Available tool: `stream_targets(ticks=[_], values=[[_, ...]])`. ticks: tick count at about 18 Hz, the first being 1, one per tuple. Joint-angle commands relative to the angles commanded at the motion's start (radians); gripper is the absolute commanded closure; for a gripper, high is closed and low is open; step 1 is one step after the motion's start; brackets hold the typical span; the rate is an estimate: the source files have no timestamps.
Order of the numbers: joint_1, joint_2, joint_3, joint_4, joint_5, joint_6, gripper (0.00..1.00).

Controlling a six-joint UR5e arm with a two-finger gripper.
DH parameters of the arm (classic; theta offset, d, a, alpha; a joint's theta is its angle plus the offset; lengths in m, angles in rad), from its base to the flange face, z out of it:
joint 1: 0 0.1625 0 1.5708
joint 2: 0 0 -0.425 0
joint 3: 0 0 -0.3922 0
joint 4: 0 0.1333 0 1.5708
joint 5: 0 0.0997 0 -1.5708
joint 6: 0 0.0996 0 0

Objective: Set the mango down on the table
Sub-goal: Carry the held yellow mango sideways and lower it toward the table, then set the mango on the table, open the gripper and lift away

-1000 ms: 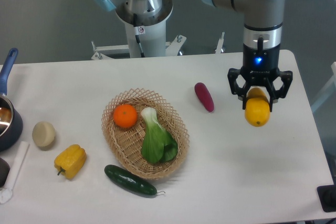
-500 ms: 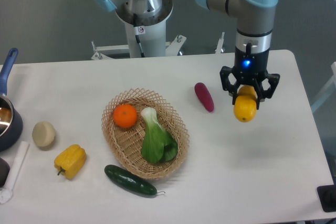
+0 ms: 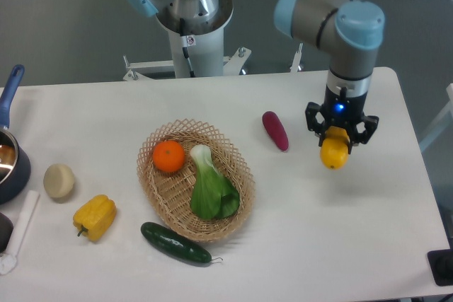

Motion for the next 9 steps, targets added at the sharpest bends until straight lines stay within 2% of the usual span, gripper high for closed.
stream_targets(ticks=[5,9], values=[[0.023,-0.103,0.11,-0.002,0.002,-0.005,0.59],[0.035,-0.126,0.123,-0.002,0.0,0.0,0.59]])
